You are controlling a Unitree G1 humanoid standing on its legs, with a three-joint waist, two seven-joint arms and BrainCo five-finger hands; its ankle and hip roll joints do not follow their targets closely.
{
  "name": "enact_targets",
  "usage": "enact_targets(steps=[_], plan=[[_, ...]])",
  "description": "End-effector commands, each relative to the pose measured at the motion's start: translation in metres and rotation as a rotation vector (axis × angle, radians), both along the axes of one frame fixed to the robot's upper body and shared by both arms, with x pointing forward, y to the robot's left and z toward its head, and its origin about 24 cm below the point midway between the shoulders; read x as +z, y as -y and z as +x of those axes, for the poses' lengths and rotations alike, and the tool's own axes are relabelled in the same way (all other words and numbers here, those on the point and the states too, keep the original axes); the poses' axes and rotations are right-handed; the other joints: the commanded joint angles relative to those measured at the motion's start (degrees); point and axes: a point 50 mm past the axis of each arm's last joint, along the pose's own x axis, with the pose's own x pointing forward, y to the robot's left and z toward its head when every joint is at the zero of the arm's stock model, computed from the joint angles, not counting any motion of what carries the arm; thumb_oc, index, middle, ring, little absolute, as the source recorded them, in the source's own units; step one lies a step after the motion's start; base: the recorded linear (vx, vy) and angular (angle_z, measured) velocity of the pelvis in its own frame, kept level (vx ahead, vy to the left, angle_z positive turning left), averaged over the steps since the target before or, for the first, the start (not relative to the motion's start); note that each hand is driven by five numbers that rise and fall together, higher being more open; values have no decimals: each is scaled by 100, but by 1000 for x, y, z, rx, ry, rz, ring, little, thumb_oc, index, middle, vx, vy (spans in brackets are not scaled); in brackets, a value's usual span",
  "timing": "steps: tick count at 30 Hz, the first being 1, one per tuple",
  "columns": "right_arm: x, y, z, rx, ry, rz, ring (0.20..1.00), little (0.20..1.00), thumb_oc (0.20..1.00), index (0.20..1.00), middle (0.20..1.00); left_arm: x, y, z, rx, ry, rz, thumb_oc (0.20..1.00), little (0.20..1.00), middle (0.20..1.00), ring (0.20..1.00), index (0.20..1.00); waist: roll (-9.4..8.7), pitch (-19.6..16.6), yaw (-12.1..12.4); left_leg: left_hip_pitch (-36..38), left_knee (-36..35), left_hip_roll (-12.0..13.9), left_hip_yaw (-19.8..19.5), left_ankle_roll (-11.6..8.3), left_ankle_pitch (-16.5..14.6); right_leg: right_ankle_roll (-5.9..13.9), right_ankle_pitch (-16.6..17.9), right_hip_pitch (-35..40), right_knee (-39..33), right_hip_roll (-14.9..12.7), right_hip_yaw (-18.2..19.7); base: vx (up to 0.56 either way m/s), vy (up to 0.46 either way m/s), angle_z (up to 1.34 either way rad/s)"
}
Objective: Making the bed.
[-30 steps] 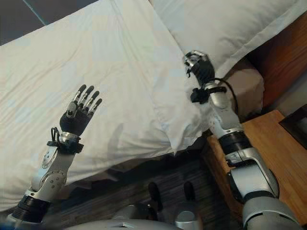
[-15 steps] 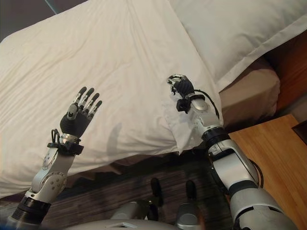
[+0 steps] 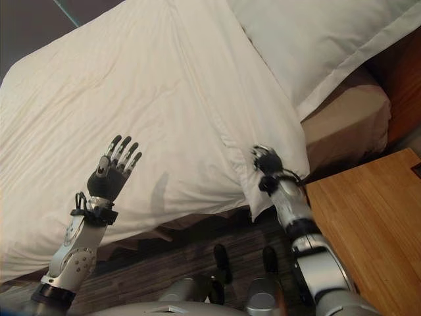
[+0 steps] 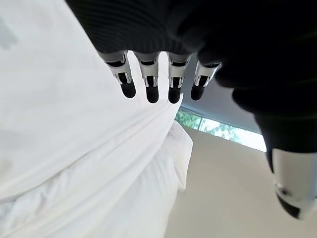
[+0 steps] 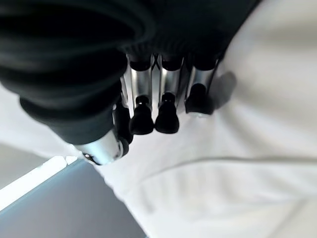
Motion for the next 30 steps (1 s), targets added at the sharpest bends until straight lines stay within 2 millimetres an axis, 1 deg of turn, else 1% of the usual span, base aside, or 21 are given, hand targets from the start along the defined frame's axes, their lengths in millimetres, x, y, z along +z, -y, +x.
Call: enact_targets(steps=[1, 2, 3, 4, 6, 7, 9, 12, 13, 14, 15, 16, 17, 19, 20, 22, 23, 26, 27, 28, 30], plan=[[-84, 41, -103, -255, -395, 87, 200, 200, 200, 200, 200, 10, 3, 10, -21, 78, 20, 1000, 1000, 1000, 1000, 1000, -198, 121, -470, 287, 67, 145, 174, -255, 98, 256, 191, -249, -35, -167, 376, 28, 19, -7], [-93, 47, -122, -328, -431, 132, 200, 200, 200, 200, 200, 3, 6, 9, -36, 52, 11, 1000, 1000, 1000, 1000, 1000, -228, 113, -549, 310, 67, 150, 211, -252, 68, 269, 191, -254, -35, -162, 405, 14, 11, -15], [-93, 47, -122, -328, -431, 132, 200, 200, 200, 200, 200, 3, 6, 9, -37, 52, 11, 1000, 1000, 1000, 1000, 1000, -228, 108, -545, 305, 67, 150, 214, -252, 69, 268, 193, -261, -35, -161, 408, 25, 23, -26], [-102, 49, -142, -375, -470, 159, 200, 200, 200, 200, 200, -2, 9, 8, -51, 30, 3, 1000, 1000, 1000, 1000, 1000, -277, 101, -657, 328, 67, 162, 259, -249, 45, 277, 196, -263, -35, -157, 442, 9, 21, -23], [-108, 51, -158, -397, -500, 161, 200, 200, 200, 200, 200, -13, 12, 7, -71, -13, 3, 1000, 1000, 1000, 1000, 1000, -337, 88, -771, 368, 67, 168, 303, -242, 16, 282, 200, -260, -35, -148, 484, 8, 26, -23], [-109, 49, -161, -394, -503, 167, 200, 200, 200, 200, 200, -14, 15, 6, -84, -17, 2, 1000, 1000, 1000, 1000, 1000, -357, 75, -801, 379, 67, 170, 306, -236, 3, 283, 207, -257, -35, -150, 498, -9, 24, -22], [-110, 47, -162, -396, -499, 179, 200, 200, 200, 200, 200, -18, 17, 5, -96, -37, -1, 1000, 1000, 1000, 1000, 1000, -388, 69, -838, 402, 67, 166, 320, -234, -6, 286, 215, -248, -35, -153, 514, -22, 23, -16], [-103, 36, -144, -304, -455, 136, 200, 200, 200, 200, 200, -45, 26, -2, -145, -157, 5, 1000, 1000, 1000, 1000, 1000, -475, 0, -877, 479, 67, 156, 325, -212, -35, 298, 248, -205, -35, -166, 516, -40, 36, -14], [-97, 35, -137, -261, -429, 93, 200, 200, 200, 200, 200, -57, 27, -7, -159, -210, 40, 1000, 1000, 1000, 1000, 1000, -514, -27, -868, 513, 67, 157, 324, -206, -45, 295, 249, -169, -35, -163, 515, -25, 10, -4], [-94, 33, -133, -232, -411, 75, 200, 200, 200, 200, 200, -63, 26, -11, -174, -236, 58, 1000, 1000, 1000, 1000, 1000, -551, -55, -857, 540, 67, 159, 317, -198, -48, 288, 257, -140, -35, -158, 511, 0, 0, 0], [-89, 31, -129, -188, -383, 44, 1000, 1000, 1000, 1000, 1000, -73, 27, -18, -195, -283, 89, 1000, 1000, 1000, 1000, 1000, -606, -78, -854, 574, 67, 169, 301, -194, -50, 285, 260, -98, -35, -154, 491, 0, 0, 0], [-89, 31, -129, -189, -384, 44, 1000, 1000, 1000, 1000, 1000, -74, 27, -18, -195, -284, 89, 1000, 1000, 1000, 1000, 1000, -607, -78, -856, 580, 67, 168, 299, -194, -51, 285, 258, -91, -35, -155, 488, -28, 23, 6], [-83, 27, -126, -118, -359, 10, 1000, 1000, 1000, 1000, 1000, -92, 28, -32, -254, -366, 141, 1000, 1000, 1000, 1000, 1000, -698, -148, -828, 657, 67, 177, 267, -183, -67, 281, 253, 0, -35, -146, 475, -10, 23, 9], [-80, 21, -129, -53, -342, -13, 1000, 1000, 1000, 1000, 1000, -109, 26, -47, -317, -439, 246, 1000, 1000, 1000, 1000, 1000, -810, -267, -790, 761, 67, 184, 226, -175, -95, 289, 239, 130, -35, -138, 436, 5, 18, 15], [-80, 21, -129, -53, -343, -13, 1000, 1000, 1000, 1000, 1000, -109, 26, -48, -317, -440, 247, 1000, 1000, 1000, 1000, 1000, -812, -267, -792, 766, 67, 183, 224, -175, -96, 289, 237, 137, -35, -139, 434, 19, 7, 21], [-80, 13, -130, 0, -344, -22, 1000, 1000, 1000, 1000, 1000, -114, 19, -55, -395, -445, 470, 1000, 1000, 1000, 1000, 1000, -978, -438, -718, 903, 67, 203, 167, -167, -137, 301, 213, 288, -35, -121, 362, 8, 17, 17], [-81, 12, -131, 11, -351, -24, 1000, 1000, 1000, 1000, 1000, -115, 18, -56, -412, -444, 511, 1000, 1000, 1000, 1000, 1000, -1032, -509, -684, 942, 67, 209, 157, -159, -155, 305, 211, 330, -35, -111, 335, -4, 27, 19], [-81, -5, -130, 66, -334, 8, 1000, 1000, 1000, 1000, 1000, -128, 14, -64, -380, -525, 486, 1000, 1000, 1000, 1000, 1000, -1243, -675, -594, 1028, 67, 231, 140, -144, -192, 323, 210, 431, -35, -75, 303, -16, 19, 15], [-83, -12, -130, 85, -335, 28, 1000, 1000, 1000, 1000, 1000, -129, 9, -63, -378, -520, 564, 1000, 1000, 1000, 1000, 1000, -1332, -763, -557, 1063, 67, 244, 131, -134, -214, 335, 199, 474, -35, -77, 279, -11, 21, -4], [-83, -12, -130, 85, -335, 28, 1000, 1000, 1000, 1000, 1000, -129, 9, -63, -378, -520, 565, 1000, 1000, 1000, 1000, 1000, -1334, -763, -558, 1065, 67, 243, 131, -134, -214, 336, 198, 476, -35, -78, 278, -1, 26, -4], [-85, -21, -131, 105, -339, 49, 1000, 1000, 1000, 1000, 1000, -133, 8, -63, -380, -534, 590, 1000, 1000, 1000, 1000, 1000, -1421, -833, -521, 1111, 67, 240, 105, -120, -244, 340, 180, 548, -35, -93, 227, 0, 0, 0]])
